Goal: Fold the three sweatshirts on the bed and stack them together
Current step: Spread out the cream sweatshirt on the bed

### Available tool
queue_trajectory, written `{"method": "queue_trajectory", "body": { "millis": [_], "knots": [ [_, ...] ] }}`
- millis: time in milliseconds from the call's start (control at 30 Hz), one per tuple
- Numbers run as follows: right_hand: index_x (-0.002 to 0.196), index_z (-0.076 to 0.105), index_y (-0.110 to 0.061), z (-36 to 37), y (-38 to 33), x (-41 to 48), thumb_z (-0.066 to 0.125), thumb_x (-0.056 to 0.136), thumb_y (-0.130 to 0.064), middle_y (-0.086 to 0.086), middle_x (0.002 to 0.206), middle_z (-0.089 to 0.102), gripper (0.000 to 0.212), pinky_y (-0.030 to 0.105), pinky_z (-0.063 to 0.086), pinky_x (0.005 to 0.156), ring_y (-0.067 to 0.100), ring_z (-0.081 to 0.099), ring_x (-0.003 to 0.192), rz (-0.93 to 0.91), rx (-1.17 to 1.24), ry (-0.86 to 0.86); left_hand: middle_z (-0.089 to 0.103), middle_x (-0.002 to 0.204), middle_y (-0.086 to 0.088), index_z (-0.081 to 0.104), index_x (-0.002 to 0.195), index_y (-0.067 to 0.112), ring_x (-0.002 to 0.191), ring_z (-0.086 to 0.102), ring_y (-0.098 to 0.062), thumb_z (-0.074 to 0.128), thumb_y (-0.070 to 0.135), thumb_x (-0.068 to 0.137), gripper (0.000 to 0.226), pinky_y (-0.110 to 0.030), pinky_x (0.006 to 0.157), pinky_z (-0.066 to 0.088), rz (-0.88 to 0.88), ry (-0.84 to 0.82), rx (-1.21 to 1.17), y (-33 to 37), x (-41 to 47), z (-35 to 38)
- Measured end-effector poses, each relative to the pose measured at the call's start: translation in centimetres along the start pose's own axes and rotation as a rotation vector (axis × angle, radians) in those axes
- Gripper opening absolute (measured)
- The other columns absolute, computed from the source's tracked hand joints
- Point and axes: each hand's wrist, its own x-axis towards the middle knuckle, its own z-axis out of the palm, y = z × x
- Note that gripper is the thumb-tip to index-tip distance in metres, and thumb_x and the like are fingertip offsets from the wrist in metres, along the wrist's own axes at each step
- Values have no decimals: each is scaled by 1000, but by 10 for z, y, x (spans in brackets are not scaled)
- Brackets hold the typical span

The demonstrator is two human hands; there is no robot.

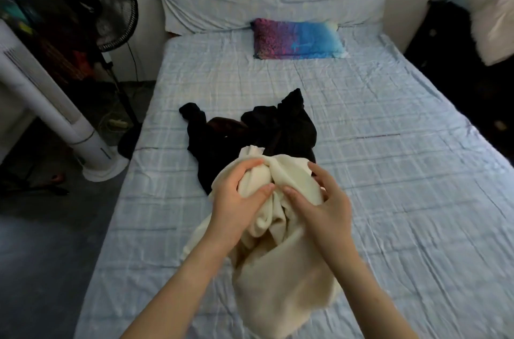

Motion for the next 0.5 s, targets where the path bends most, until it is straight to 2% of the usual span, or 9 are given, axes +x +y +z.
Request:
{"method": "queue_trajectory", "body": {
  "millis": [100, 167, 267, 367, 500],
  "knots": [
    [109, 67, -38, -6, -8, -35, 85, 71, -41, -24, 101, 67, 42, 5, 40, 78, -7, 59, 99, 23, -50, 67, 67, 115, 17, 66, 112, 34, 113, 60, -2, 79, 14, 80, 40, -36, 102, 48, -18, -27, -34, 5, -33, -6],
    [105, 70, -36, -8, -9, -59, 86, 71, -39, -21, 97, 70, 38, 6, 41, 78, -6, 61, 95, 38, -61, 95, 67, 114, 19, 66, 111, 38, 111, 61, -3, 78, 16, 81, 40, -40, 101, 50, -35, -65, -41, 3, -52, -11],
    [100, 70, -38, -15, -9, -92, 87, 71, -36, -20, 96, 71, 33, 4, 41, 77, -7, 62, 94, 37, -73, 148, 66, 113, 23, 65, 109, 43, 110, 60, 2, 77, 19, 81, 39, -40, 100, 50, -42, -147, -61, 5, -75, -14],
    [103, 71, -36, -29, -9, -118, 86, 71, -41, -20, 98, 71, 36, 5, 43, 79, -6, 62, 96, 60, -75, 200, 67, 114, 21, 65, 110, 42, 111, 61, -1, 76, 30, 75, 38, -39, 100, 50, -31, -215, -80, 11, -91, -7],
    [104, 71, -37, -55, -7, -143, 86, 71, -41, -23, 98, 71, 36, 5, 43, 79, -5, 63, 97, 62, -79, 313, 66, 112, 25, 65, 109, 44, 109, 59, 5, 78, 25, 78, 39, -25, 96, 48, 17, -304, -67, 21, -104, 13]
  ]
}}
